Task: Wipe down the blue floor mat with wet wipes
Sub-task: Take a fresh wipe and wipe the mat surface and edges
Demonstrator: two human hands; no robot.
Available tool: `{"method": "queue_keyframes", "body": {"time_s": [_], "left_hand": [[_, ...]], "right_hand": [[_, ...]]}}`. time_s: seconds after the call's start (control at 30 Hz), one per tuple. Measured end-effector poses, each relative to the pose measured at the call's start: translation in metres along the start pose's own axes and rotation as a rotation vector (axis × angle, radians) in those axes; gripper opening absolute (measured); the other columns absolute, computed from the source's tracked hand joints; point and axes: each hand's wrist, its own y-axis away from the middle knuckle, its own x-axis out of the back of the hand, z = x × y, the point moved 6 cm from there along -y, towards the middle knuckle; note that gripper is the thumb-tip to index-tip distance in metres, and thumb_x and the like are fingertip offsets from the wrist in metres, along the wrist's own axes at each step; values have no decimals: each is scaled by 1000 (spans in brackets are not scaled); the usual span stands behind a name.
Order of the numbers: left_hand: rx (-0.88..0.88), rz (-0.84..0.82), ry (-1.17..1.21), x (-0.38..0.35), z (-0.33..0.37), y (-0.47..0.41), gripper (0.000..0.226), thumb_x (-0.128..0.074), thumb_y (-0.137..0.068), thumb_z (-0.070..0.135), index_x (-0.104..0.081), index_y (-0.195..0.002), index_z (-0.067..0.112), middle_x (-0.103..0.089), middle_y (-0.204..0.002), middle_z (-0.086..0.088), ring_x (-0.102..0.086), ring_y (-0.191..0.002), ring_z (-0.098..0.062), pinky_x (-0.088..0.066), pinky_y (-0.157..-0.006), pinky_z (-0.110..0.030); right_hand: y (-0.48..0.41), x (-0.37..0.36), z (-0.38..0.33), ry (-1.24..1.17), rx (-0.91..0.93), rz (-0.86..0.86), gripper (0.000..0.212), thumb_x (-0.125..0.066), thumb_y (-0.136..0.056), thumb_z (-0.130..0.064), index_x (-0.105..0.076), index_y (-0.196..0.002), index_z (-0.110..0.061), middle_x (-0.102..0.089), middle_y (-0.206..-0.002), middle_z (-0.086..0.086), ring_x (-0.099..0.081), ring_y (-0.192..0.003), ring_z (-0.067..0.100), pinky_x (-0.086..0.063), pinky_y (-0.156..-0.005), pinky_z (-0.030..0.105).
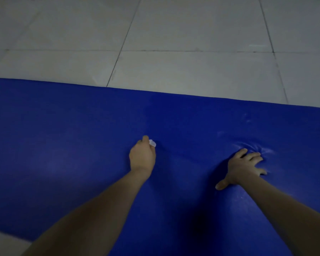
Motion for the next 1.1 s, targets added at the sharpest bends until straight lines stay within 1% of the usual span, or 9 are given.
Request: {"method": "queue_keyframes", "body": {"time_s": [0.23, 0.37, 0.5, 0.6, 0.7, 0.77, 0.9, 1.0, 1.1], "left_hand": [[-177, -187, 95, -54, 119, 83, 17, -46, -105, 29, -55, -99, 16, -66, -89, -10, -63, -74, -30, -45, -61, -39], [-369, -345, 52, -73, 164, 115, 10, -59, -97, 24, -52, -103, 20, -65, -90, -6, -64, -73, -27, -50, -61, -39], [-537, -204, -143, -62, 144, 101, 18, -72, -87, 30, -55, -85, 23, -62, -68, 0, -61, -55, -21, -40, -46, -30], [-473, -68, -151, -48, 93, 73, 24, -73, -88, 29, -53, -78, 21, -59, -61, -1, -57, -48, -22, -38, -41, -29], [-299, -3, -227, -23, 26, 43, 22, -57, -101, 32, -51, -85, 18, -60, -63, -4, -58, -49, -25, -34, -39, -28], [-178, 40, -233, -2, -14, 30, 25, -48, -106, 34, -52, -91, 14, -60, -69, -5, -55, -54, -24, -32, -44, -29], [57, -3, -74, 8, -43, 22, 31, -41, -108, 35, -57, -95, 10, -63, -91, -6, -58, -75, -21, -50, -61, -38], [200, -76, 205, 8, -26, 30, 33, -49, -106, 34, -58, -87, 9, -68, -91, -3, -64, -78, -21, -57, -68, -41], [214, -186, 376, 2, 10, 47, 36, -55, -103, 33, -54, -76, 9, -58, -73, 7, -56, -63, -12, -48, -54, -27]], "right_hand": [[-2, -4, -1, 3, -8, 8, 175, -94, -38, -68, 20, -151, 3, 11, -157, 38, 2, -148, 53, -31, -108, 71], [-10, -8, 0, -51, -20, 66, 140, -79, -74, -60, 18, -154, 1, 12, -157, 37, 3, -148, 53, -28, -109, 71], [-5, -8, 3, -6, -12, 30, 167, -92, -46, -67, 19, -152, 2, 11, -157, 37, 2, -148, 52, -30, -108, 70], [-1, -6, 3, -2, 18, 29, 179, -92, -33, -73, 19, -152, 2, 11, -157, 38, 2, -148, 53, -31, -108, 71], [0, -4, 4, 2, 26, 37, 179, -91, -33, -74, 19, -152, 2, 11, -156, 38, 2, -148, 53, -31, -108, 71], [-1, -4, 5, -4, 34, 48, 179, -90, -33, -75, 19, -153, 1, 11, -157, 37, 2, -148, 53, -30, -109, 71], [3, -7, 11, -24, 96, 114, 175, -82, -35, -84, 18, -154, -4, 11, -160, 33, 2, -150, 49, -27, -112, 66], [20, -17, 23, -46, 177, 212, 153, -68, -53, -91, 8, -158, -10, 3, -162, 28, -3, -152, 44, -27, -115, 59], [37, -25, 40, -203, 194, 299, 115, -69, -65, -84, -31, -146, -12, -31, -149, 20, -33, -138, 38, -42, -106, 53]]}}
